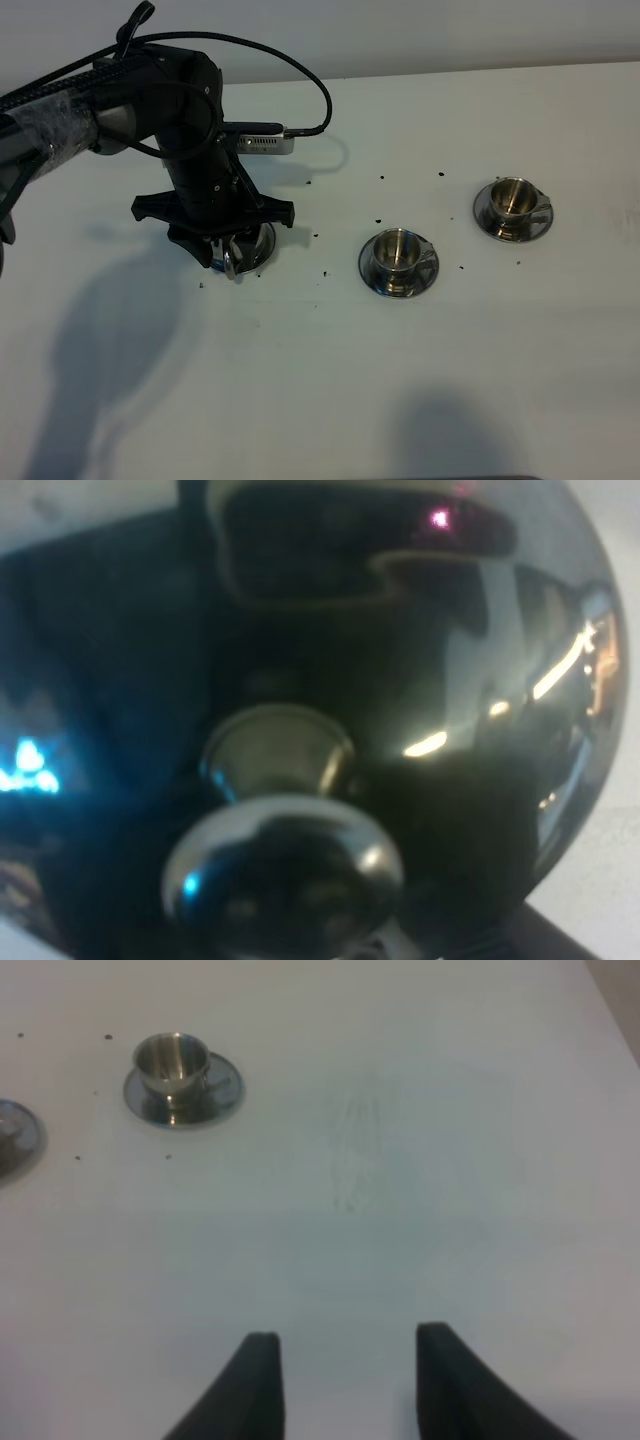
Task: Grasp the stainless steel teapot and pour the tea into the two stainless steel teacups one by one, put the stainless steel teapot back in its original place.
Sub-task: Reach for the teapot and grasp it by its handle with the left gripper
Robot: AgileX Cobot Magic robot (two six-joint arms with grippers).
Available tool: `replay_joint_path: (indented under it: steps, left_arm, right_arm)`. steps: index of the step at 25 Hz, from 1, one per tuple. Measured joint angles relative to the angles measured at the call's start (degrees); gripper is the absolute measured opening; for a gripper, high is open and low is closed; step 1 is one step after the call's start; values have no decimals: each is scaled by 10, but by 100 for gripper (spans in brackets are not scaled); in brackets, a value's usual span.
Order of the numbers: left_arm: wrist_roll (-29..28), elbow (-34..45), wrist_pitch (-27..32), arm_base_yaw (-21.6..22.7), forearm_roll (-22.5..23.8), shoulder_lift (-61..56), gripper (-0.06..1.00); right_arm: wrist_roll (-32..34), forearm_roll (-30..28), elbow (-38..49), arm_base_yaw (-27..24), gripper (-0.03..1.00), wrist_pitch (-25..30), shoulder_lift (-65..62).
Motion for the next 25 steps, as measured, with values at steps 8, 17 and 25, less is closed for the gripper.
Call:
replay_joint_path:
  steps: [8, 17, 25]
  left_arm:
    - [-3, 0, -11, 6, 0, 0, 33]
    - [-3, 0, -22, 6, 0, 0, 30]
    - [-3, 0, -3, 7, -6, 0, 31]
  right_arm:
    - [0, 0, 0, 0, 31, 0, 0]
    - [0, 0, 0, 0, 31, 0, 0]
    - [0, 0, 0, 0, 31, 0, 0]
